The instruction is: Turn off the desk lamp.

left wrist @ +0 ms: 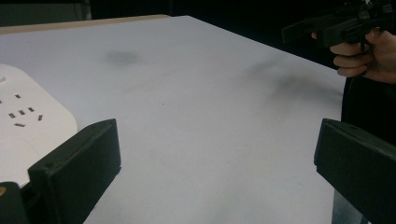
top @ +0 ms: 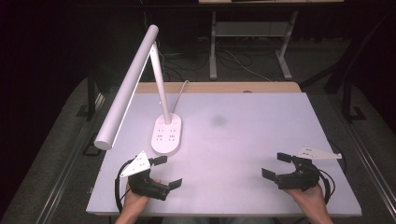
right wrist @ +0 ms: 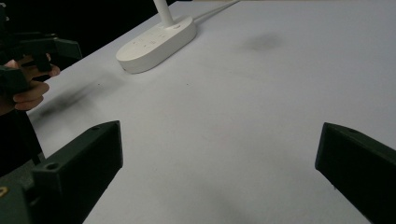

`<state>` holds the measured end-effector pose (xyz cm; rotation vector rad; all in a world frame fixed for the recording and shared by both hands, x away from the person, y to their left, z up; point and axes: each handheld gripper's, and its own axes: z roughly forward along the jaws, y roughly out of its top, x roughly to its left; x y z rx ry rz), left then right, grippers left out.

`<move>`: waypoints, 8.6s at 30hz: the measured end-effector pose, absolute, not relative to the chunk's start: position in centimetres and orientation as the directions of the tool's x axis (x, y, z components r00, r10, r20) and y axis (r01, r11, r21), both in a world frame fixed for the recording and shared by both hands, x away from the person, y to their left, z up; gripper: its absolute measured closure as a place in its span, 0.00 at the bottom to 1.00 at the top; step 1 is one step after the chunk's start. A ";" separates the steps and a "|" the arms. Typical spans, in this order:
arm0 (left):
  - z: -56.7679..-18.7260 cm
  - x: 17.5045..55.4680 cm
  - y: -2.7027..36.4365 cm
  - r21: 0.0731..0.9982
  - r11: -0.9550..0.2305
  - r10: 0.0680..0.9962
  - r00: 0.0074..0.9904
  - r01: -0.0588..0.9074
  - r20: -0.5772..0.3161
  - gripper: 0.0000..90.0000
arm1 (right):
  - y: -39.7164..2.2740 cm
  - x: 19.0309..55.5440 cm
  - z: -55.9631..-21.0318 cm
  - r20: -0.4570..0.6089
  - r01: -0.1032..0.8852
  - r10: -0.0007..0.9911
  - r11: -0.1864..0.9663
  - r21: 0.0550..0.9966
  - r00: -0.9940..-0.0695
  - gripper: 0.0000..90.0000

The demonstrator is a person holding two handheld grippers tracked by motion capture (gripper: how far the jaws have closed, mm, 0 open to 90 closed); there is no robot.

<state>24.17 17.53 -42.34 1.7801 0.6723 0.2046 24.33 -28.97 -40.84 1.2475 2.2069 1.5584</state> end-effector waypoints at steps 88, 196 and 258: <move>-42.3 24.4 17.8 0.926 -0.177 0.530 0.825 0.334 -0.196 0.00 | -24.7 30.9 -35.5 0.258 0.551 0.635 0.319 0.771 -0.728 0.01; -42.0 24.4 18.4 0.933 -0.158 0.526 0.828 0.323 -0.198 0.00 | -3.4 47.3 -38.2 0.279 0.481 0.447 0.443 0.756 -0.850 0.66; -42.0 24.6 18.7 0.930 -0.161 0.525 0.827 0.329 -0.202 0.00 | -0.6 49.0 -42.9 0.340 0.565 0.497 0.422 0.709 -0.798 1.00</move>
